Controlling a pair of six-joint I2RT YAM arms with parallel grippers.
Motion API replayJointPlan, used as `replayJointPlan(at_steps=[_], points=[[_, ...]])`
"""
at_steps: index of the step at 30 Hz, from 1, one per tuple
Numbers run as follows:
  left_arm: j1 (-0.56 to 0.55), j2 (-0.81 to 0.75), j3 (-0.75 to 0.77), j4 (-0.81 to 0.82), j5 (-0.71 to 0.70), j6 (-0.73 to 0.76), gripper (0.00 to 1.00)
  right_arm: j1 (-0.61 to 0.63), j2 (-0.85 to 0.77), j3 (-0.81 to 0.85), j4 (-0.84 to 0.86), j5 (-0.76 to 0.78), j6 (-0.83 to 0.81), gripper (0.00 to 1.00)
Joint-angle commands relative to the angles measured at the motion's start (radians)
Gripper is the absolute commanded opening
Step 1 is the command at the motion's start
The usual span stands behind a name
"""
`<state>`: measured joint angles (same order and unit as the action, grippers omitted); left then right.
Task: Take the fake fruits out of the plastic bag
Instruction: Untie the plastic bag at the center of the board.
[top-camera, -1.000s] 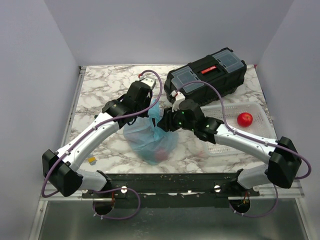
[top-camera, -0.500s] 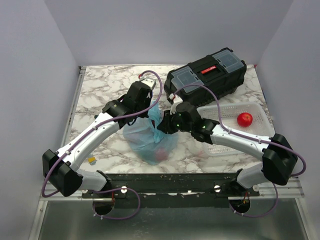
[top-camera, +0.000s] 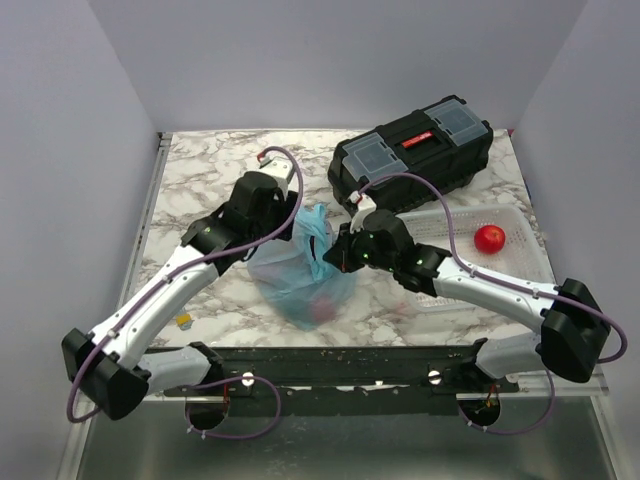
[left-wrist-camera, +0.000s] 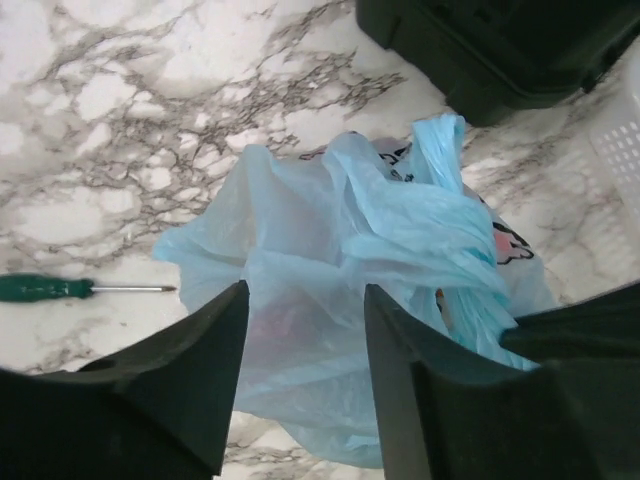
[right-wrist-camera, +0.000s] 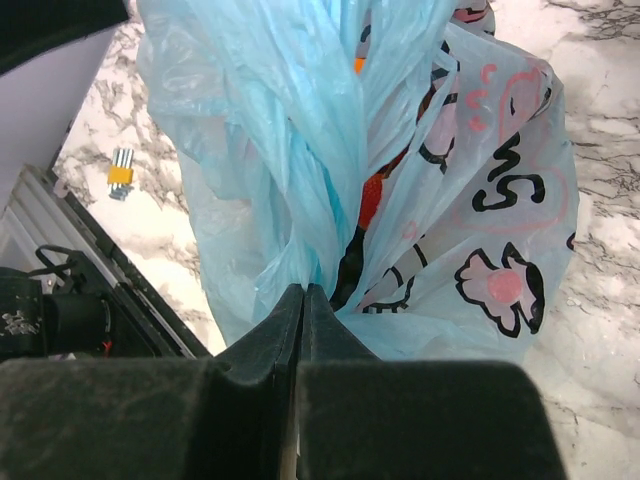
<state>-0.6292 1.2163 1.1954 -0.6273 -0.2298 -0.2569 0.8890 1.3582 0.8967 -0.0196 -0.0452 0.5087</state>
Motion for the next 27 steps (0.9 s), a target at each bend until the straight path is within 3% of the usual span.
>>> replayJointPlan(at_steps=[1,6,12,20,27], points=[[0.005,-0.121,-0.078,0.167,0.207,0.085,0.64,0.005,-0.019,-0.021,0.059,-0.032,0.035,0.01],[-0.014,-0.121,-0.08,0.171,0.317,0.18,0.72,0.005,-0.021,-0.004,0.041,-0.031,0.026,0.01],[-0.031,-0.05,-0.049,0.15,0.295,0.16,0.73,0.005,-0.026,0.003,0.04,-0.038,0.024,0.01],[-0.11,0.095,0.028,0.057,-0.01,0.133,0.54,0.006,-0.029,-0.009,0.051,-0.046,0.035,0.01],[-0.11,0.125,0.061,0.032,-0.058,0.122,0.26,0.005,-0.027,-0.025,0.045,-0.039,0.033,0.01]])
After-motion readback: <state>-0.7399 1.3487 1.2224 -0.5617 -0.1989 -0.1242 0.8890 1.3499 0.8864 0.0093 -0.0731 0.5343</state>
